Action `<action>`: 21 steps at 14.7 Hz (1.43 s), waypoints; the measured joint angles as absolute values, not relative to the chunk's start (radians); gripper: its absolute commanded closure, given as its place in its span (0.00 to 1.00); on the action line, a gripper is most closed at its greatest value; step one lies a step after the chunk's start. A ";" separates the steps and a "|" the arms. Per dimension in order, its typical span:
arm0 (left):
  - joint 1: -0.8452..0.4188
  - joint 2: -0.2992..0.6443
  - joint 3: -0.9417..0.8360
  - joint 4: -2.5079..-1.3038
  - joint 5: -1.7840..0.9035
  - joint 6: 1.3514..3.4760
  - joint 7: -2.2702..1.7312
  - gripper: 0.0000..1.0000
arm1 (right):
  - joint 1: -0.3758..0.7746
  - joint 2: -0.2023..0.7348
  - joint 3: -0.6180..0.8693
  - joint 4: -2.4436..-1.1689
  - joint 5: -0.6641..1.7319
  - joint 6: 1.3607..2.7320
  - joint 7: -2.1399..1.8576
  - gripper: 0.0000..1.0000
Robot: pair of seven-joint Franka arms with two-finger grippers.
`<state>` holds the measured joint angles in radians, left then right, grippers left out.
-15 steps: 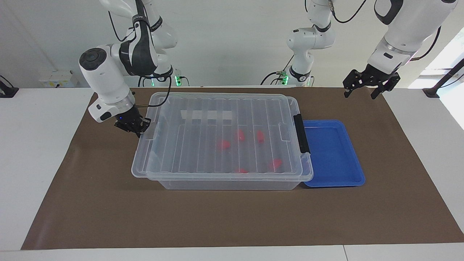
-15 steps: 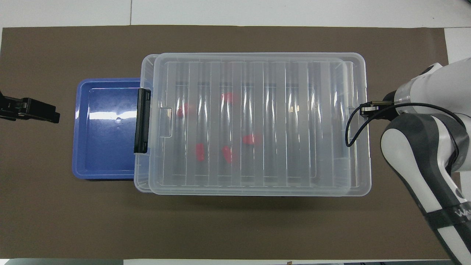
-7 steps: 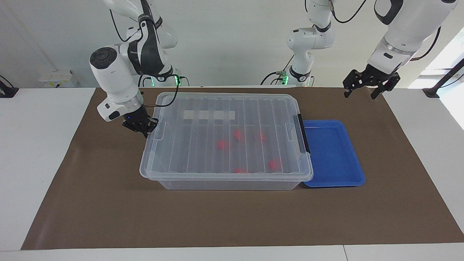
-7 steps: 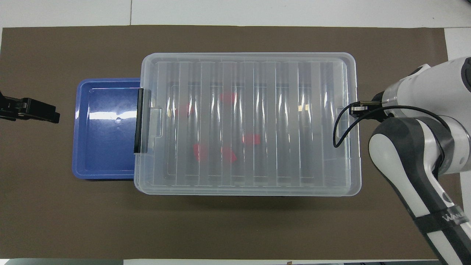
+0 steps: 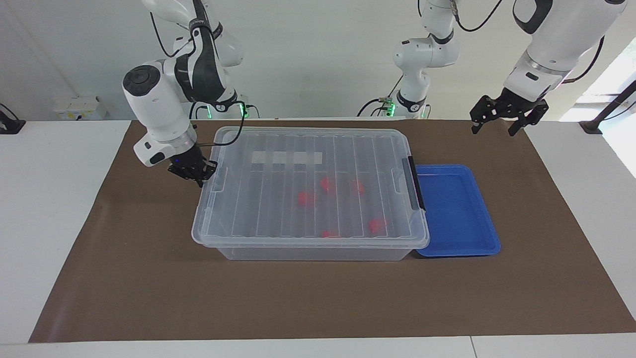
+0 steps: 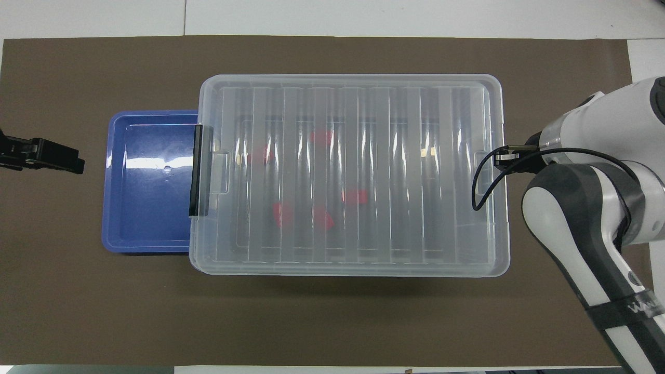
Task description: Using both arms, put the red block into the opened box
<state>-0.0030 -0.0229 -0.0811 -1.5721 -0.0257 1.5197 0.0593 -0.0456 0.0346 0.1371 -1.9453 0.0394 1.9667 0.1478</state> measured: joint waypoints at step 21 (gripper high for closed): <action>-0.003 -0.023 -0.081 -1.572 -0.026 1.520 0.059 0.00 | -0.047 -0.097 0.004 -1.701 -0.001 1.533 0.112 0.00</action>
